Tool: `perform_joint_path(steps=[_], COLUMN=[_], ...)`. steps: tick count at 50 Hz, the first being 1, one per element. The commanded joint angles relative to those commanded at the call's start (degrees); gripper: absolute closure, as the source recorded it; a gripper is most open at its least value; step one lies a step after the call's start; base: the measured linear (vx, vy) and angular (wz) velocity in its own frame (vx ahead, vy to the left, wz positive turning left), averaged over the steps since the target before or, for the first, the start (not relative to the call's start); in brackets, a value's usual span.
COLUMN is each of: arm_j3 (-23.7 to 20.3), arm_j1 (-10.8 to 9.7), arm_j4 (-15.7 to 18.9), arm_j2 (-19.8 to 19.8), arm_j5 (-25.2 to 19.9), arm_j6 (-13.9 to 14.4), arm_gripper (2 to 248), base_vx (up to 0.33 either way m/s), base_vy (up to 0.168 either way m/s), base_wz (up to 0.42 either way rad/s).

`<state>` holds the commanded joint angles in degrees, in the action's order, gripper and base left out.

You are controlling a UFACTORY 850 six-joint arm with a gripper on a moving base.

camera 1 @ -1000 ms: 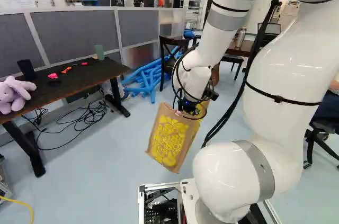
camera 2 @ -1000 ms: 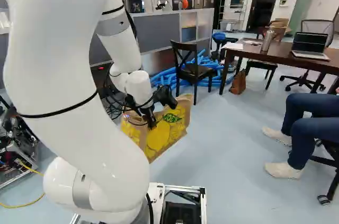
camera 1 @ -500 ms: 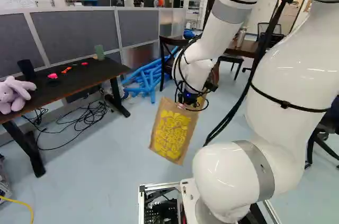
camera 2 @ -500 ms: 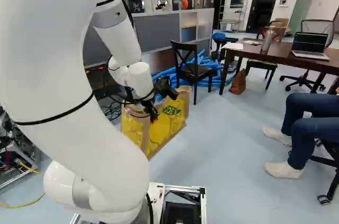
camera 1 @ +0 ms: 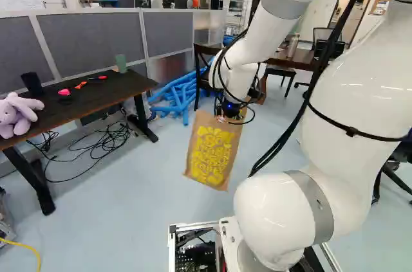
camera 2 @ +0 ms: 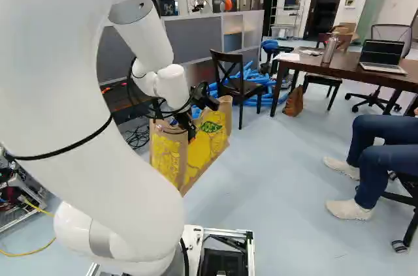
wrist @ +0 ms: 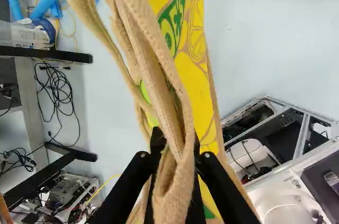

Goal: Pick up the bag on the ground and place it on the table

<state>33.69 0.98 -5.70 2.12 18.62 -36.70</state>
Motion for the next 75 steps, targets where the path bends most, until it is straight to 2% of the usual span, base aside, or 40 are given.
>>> perform_joint_path(steps=[35,55,75], arm_j3=[7.00,11.05,14.59], arm_j1=[0.38,1.51,3.68], arm_j4=[5.66,8.37,10.51], arm_j2=[-0.40,-0.47,-1.03], arm_j5=[9.20,15.49,21.61], arm_j6=[0.00,0.00,0.00], arm_gripper=[215,215,215], base_vx=[0.000,0.000,0.000], base_vy=[0.000,0.000,0.000], base_wz=[0.000,0.000,0.000])
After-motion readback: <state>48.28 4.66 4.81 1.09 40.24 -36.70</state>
